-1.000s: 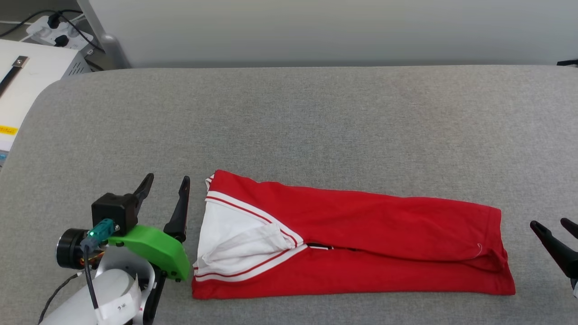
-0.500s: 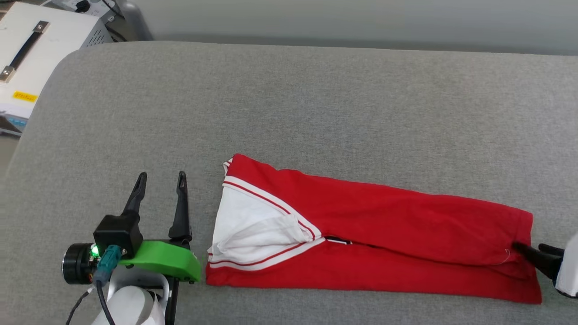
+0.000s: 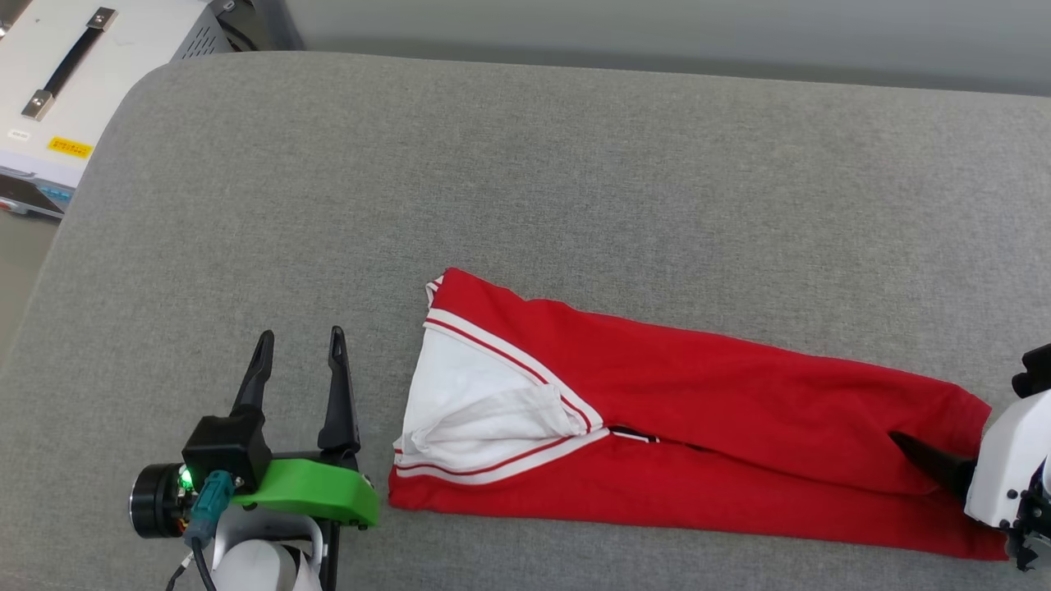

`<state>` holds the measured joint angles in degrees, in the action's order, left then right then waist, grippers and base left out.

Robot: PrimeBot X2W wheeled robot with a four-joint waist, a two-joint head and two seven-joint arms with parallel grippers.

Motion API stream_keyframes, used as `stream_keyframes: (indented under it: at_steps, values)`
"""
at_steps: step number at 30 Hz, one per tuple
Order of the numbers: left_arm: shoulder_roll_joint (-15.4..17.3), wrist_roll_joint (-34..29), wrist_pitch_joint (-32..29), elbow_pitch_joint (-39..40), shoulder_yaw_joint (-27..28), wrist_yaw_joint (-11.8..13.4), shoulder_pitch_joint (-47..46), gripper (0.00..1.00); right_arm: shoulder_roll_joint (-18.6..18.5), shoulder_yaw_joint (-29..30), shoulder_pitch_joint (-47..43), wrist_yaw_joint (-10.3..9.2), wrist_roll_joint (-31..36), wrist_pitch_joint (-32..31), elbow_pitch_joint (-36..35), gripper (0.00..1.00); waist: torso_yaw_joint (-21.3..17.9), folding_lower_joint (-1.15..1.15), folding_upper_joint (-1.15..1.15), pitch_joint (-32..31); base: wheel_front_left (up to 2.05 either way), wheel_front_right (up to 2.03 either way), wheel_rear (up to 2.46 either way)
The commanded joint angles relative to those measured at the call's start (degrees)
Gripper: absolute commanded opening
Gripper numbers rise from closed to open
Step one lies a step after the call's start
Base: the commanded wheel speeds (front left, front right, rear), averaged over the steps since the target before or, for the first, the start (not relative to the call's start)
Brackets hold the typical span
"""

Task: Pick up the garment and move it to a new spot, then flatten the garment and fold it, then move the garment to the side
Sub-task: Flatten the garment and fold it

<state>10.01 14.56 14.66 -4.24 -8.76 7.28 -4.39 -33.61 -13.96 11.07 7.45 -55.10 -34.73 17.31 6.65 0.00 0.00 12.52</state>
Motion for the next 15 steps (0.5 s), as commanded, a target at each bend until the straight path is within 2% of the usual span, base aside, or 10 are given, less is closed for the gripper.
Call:
stream_keyframes:
  at_steps: [1, 2, 3, 8, 15]
  values:
    - [-1.0, -1.3, 0.3, 0.1, 0.9, -0.7, 1.2, 1.00, 1.9, -2.4, -0.2, 0.03, -1.3, 0.2, 1.1, 1.00, 0.0, 0.00, 0.00, -0.1, 0.00, 0.00, 0.00]
    - [-1.7, -2.2, 0.3, 0.2, 1.8, -1.2, 1.6, 1.00, 1.6, -2.9, -0.2, 0.03, -1.1, 1.2, 1.3, 0.13, 0.0, 0.00, 0.00, -0.2, 0.00, 0.00, 0.00]
    - [-2.2, -2.8, 0.3, 0.2, 2.5, -1.5, 1.8, 1.00, 1.3, -3.2, -0.2, 0.03, -1.1, 1.9, 1.5, 0.00, 0.0, 0.00, 0.00, -0.4, 0.00, 0.00, 0.00]
    - [-4.2, -6.0, 0.3, 0.6, 5.6, -3.2, 3.3, 1.00, -0.4, -3.6, -0.4, 0.03, -1.8, 5.2, 3.4, 0.00, -0.4, 0.00, 0.00, -1.4, 0.00, 0.00, 0.00]
    - [-5.4, -9.2, 0.3, 1.4, 7.0, -5.5, 4.5, 1.00, -5.1, -2.3, -1.1, 0.03, -2.6, 8.8, 5.6, 0.00, -0.8, 0.00, 0.00, -3.4, 0.00, 0.00, 0.00]
